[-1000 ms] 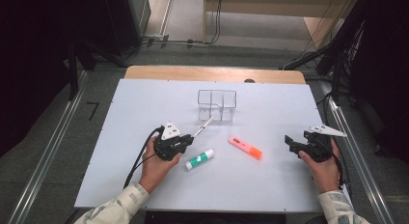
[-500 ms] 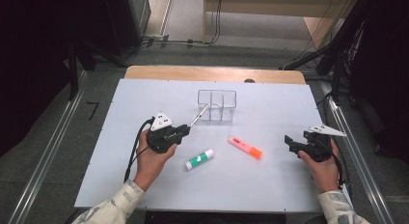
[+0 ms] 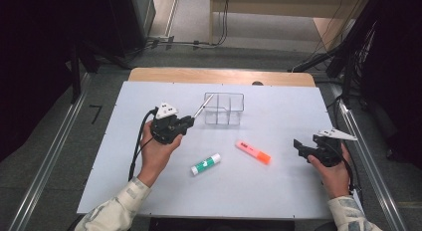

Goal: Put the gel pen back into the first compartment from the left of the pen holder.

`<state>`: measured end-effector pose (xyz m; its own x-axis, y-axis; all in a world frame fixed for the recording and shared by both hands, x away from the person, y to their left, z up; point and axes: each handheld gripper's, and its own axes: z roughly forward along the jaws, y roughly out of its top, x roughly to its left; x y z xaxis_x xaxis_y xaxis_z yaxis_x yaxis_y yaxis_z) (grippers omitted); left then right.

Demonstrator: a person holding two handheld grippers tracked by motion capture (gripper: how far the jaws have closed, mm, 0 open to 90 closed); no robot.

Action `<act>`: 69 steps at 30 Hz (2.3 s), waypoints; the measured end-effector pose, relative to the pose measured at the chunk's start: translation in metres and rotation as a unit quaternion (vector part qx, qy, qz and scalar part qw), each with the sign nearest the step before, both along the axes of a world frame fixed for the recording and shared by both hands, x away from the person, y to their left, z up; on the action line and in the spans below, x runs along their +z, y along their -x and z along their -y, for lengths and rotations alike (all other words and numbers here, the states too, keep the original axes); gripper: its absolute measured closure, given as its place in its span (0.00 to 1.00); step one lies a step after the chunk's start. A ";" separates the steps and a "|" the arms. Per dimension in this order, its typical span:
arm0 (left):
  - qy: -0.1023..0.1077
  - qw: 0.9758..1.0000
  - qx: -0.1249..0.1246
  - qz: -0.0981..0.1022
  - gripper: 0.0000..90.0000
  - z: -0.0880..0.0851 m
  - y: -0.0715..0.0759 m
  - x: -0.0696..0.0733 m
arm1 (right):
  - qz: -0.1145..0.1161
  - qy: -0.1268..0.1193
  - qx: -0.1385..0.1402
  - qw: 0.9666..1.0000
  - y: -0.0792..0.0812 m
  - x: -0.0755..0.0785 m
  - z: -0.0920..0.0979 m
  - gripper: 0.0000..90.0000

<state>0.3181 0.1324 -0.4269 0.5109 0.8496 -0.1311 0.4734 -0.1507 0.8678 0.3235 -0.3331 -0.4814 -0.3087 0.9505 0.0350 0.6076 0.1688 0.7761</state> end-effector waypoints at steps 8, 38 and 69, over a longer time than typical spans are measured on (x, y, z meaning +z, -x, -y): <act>-0.009 1.000 0.000 -0.012 0.91 -0.002 -0.013 0.015 | -0.001 -0.001 0.000 1.000 0.000 0.000 0.001 0.22; -0.017 1.000 0.002 -0.023 0.90 0.002 -0.020 0.010 | -0.002 0.000 0.001 1.000 0.000 0.000 0.001 0.22; -0.010 1.000 0.005 -0.020 0.90 0.001 -0.020 0.012 | -0.004 -0.001 0.002 1.000 -0.001 -0.001 0.001 0.22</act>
<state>0.3378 0.1316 -0.4154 0.4965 0.8577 -0.1334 0.5090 -0.1632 0.8452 0.3241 -0.3337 -0.4822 -0.3119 0.9493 0.0385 0.6126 0.1699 0.7719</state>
